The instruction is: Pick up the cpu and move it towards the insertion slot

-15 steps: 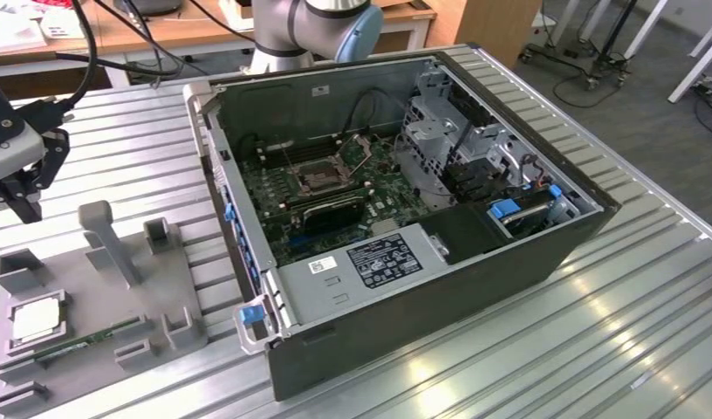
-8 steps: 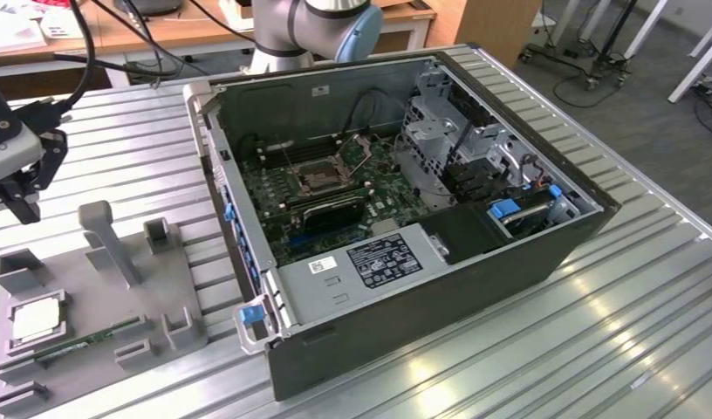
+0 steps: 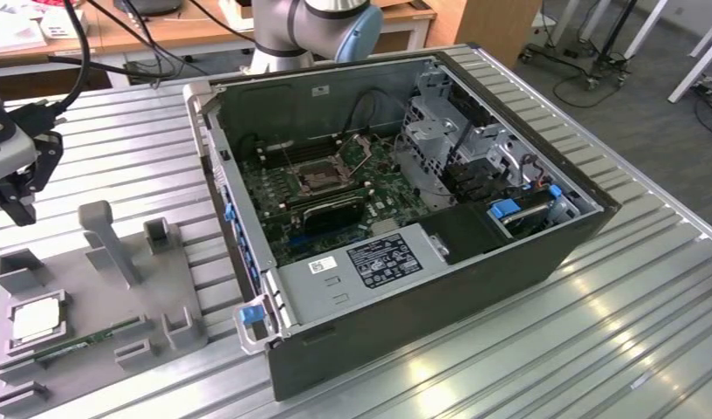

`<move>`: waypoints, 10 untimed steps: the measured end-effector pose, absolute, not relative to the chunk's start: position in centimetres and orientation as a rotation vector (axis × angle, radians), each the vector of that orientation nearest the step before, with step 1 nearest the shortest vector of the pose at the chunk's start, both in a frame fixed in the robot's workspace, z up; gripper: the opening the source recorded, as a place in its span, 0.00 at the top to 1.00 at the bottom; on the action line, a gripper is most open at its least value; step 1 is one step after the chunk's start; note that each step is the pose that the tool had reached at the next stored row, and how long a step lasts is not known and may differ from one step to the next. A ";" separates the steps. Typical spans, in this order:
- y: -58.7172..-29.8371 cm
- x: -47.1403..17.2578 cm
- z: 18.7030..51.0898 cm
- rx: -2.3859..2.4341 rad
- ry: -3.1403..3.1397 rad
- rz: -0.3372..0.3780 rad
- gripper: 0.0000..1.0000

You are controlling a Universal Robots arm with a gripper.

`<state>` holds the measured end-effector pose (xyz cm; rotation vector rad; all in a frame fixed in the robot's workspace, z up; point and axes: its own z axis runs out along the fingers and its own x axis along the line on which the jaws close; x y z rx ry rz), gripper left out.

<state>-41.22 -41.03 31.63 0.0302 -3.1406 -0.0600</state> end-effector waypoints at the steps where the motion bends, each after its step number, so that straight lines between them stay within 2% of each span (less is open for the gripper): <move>1: -41.0 -41.2 31.6 0.030 -3.141 -0.060 0.89; 10: -41.0 -41.4 31.6 0.030 -3.141 -0.060 0.89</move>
